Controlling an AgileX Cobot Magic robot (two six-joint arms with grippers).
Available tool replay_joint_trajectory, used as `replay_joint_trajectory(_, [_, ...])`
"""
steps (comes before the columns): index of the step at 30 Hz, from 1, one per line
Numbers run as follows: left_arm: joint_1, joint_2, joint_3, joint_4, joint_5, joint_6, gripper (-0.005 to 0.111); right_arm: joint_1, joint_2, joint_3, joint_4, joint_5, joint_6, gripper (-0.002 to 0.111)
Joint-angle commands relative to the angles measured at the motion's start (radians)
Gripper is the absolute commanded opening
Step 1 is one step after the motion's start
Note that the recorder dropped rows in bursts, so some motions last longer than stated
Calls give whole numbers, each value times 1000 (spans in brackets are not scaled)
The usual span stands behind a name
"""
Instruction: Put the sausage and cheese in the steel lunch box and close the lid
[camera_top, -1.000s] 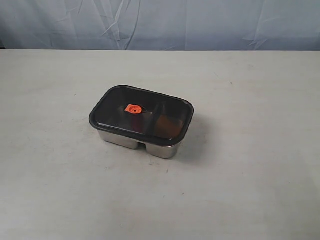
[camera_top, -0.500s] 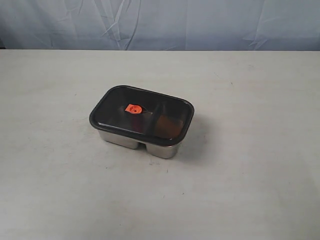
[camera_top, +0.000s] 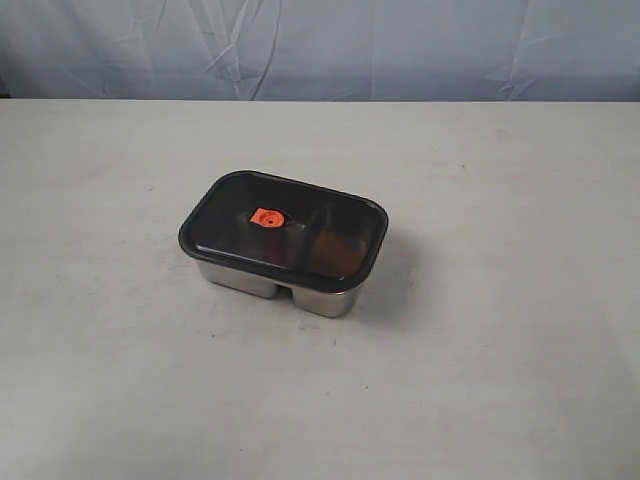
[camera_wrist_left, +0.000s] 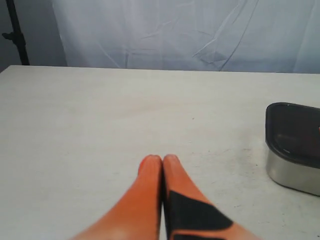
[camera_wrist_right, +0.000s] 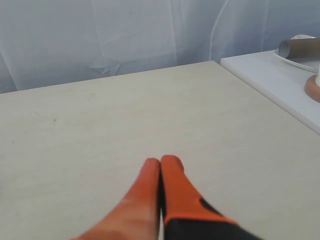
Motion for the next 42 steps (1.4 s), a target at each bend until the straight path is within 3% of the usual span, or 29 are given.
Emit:
replay_joint_trajectory(1, [7,-31,39,-17,1,34,0,-6,-8,2,1,-6,0,-1])
replay_joint_trajectory(15, [7,-38,87,-8,-117,25,0,-6,-8,2,3,-6,0,-1])
replay_joint_trajectory(42, [7,-38,87,-7,-114,25,0,-6,-8,2,3,-4,0,-1])
